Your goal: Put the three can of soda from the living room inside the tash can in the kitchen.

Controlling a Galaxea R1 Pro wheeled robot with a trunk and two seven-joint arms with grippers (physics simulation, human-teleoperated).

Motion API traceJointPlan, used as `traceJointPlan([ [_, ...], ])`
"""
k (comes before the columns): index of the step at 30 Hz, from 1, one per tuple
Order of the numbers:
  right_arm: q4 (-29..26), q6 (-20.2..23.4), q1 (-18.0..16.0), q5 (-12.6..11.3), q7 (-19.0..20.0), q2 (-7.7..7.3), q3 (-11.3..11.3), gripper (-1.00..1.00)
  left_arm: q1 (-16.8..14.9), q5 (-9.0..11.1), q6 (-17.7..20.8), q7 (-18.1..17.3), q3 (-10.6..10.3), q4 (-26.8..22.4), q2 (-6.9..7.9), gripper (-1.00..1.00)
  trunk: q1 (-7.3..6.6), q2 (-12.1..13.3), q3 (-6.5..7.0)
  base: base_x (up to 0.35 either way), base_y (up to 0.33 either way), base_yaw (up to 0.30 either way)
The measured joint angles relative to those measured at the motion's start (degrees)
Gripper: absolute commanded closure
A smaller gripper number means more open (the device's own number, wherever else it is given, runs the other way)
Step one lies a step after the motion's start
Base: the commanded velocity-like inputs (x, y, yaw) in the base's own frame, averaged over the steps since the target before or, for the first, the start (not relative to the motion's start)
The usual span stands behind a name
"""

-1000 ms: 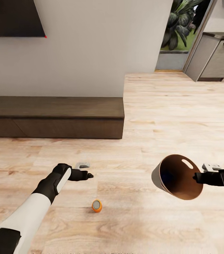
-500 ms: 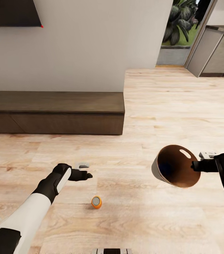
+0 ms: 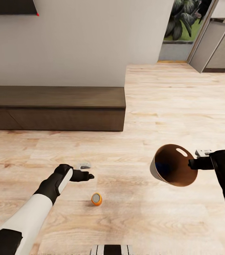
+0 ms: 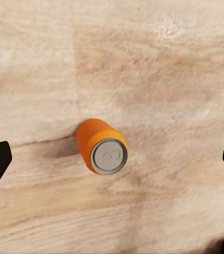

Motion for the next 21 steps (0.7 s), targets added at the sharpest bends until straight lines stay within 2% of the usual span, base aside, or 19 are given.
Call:
traceJointPlan([
  [12,-0.12,-0.08,-0.11,0.27,-0.08,-0.1,0.91,1.0,0.0,-0.03,0.06,0.06,-0.03,0.02,-0.3,-1.0,2.63,-4.81,-3.22,0.0,0.0,0.0],
  [21,-0.21,-0.04,-1.76,0.21,-0.06,0.06,1.21,1.0,0.0,-0.04,0.07,0.06,-0.06,0.2,-0.36,-1.0,4.61,-8.42,-5.63,0.0,0.0,0.0],
])
